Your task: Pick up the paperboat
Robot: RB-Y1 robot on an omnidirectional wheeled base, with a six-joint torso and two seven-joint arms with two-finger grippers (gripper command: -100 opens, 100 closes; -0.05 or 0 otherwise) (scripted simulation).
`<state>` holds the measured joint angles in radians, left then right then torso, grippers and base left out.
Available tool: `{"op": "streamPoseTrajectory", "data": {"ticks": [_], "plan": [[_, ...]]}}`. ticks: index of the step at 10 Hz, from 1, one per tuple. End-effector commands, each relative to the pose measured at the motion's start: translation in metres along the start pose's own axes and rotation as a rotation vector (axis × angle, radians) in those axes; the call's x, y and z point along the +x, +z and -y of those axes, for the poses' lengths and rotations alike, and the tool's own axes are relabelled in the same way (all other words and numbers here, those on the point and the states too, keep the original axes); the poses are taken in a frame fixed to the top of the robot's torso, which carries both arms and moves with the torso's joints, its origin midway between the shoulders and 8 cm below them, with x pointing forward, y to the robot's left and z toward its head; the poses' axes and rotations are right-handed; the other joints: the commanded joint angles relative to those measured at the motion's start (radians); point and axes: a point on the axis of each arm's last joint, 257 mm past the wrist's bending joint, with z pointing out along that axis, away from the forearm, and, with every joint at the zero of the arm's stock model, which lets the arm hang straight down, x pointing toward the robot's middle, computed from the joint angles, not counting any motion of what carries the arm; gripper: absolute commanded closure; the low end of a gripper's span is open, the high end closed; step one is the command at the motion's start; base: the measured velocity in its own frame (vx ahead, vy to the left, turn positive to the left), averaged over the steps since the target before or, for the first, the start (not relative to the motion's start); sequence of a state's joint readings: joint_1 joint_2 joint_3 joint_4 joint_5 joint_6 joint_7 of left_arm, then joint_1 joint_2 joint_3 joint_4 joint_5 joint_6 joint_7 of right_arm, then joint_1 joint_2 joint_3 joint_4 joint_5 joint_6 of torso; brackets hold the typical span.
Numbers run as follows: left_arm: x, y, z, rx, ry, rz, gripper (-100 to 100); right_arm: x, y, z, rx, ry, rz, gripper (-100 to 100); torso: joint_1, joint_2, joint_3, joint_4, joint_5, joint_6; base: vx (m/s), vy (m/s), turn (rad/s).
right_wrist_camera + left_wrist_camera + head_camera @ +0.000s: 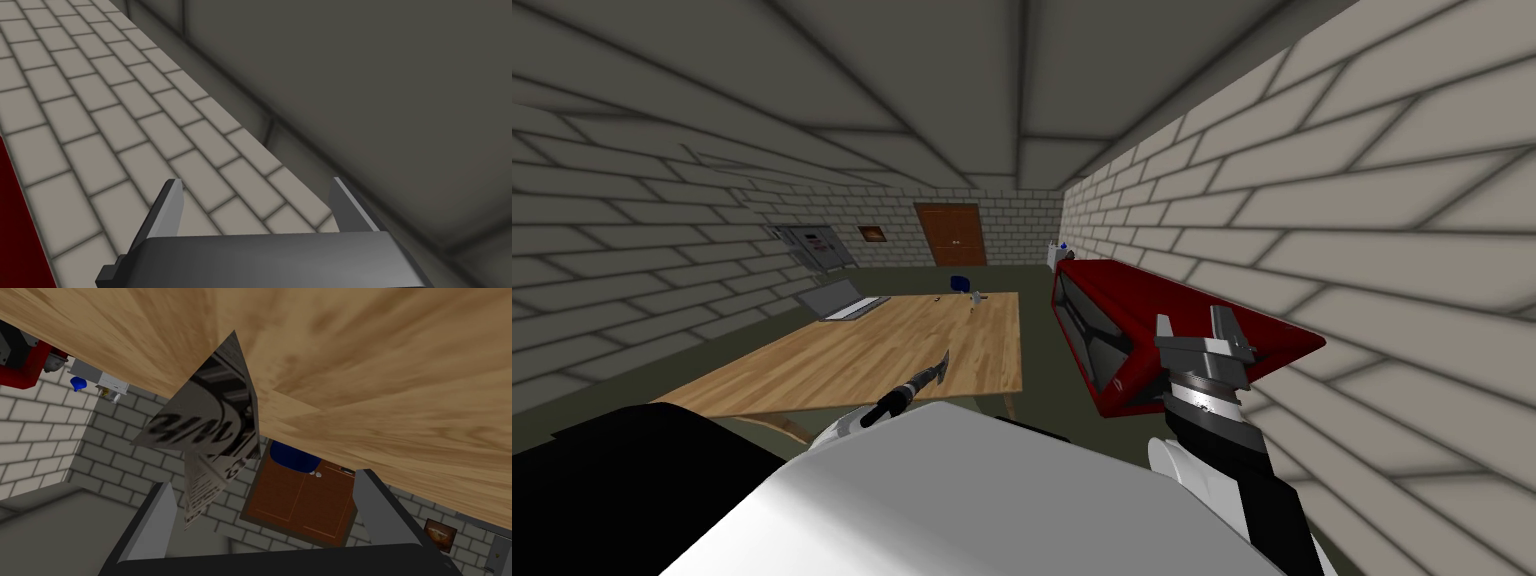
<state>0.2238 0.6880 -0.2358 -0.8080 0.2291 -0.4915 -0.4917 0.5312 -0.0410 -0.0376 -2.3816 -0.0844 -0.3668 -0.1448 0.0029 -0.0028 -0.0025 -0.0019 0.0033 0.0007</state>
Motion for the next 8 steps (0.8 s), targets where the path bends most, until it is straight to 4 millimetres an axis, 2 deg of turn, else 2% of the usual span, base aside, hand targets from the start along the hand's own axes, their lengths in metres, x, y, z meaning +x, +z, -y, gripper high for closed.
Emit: {"op": "streamPoseTrajectory", "data": {"ticks": [1, 3, 4, 5, 6, 7, 8], "plan": [[0.0, 0.0, 0.0, 0.0, 0.0, 0.0, -100, 0.0, 0.0, 0.0, 0.0, 0.0, 0.0, 0, 0.0, 0.0, 0.0, 0.0, 0.0, 0.0, 0.0, 0.0, 0.0], [0.0, 0.0, 0.0, 0.0, 0.0, 0.0, -100, 0.0, 0.0, 0.0, 0.0, 0.0, 0.0, 0, 0.0, 0.0, 0.0, 0.0, 0.0, 0.0, 0.001, -0.002, 0.005], [0.009, 0.01, 0.018, 0.018, 0.001, -0.016, -100, 0.0, 0.0, 0.0, 0.0, 0.0, 0.0, 0, 0.0, 0.0, 0.0, 0.0, 0.0, 0.0, -0.008, 0.041, 0.131], [0.01, 0.01, 0.018, 0.019, 0.004, -0.017, -100, 0.0, 0.0, 0.0, 0.0, 0.0, 0.0, 0, 0.002, 0.0, 0.0, 0.0, 0.0, 0.0, -0.006, 0.046, 0.07], [0.017, 0.02, 0.035, 0.034, -0.001, -0.027, -100, 0.0, 0.0, 0.0, 0.0, 0.0, 0.0, 0, 0.003, 0.0, 0.0, 0.0, 0.001, 0.0, -0.015, 0.057, 0.12], [0.018, 0.02, 0.036, 0.037, 0.009, -0.031, -100, 0.0, 0.0, 0.0, 0.0, 0.0, 0.0, 0, 0.003, 0.001, 0.0, 0.0, 0.001, 0.0, -0.01, 0.043, 0.068], [0.025, 0.029, 0.053, 0.051, 0.002, -0.039, -100, 0.0, 0.0, 0.0, 0.0, 0.0, 0.0, 0, 0.003, 0.001, 0.0, 0.0, 0.001, 0.0, -0.007, 0.057, 0.146]]}}
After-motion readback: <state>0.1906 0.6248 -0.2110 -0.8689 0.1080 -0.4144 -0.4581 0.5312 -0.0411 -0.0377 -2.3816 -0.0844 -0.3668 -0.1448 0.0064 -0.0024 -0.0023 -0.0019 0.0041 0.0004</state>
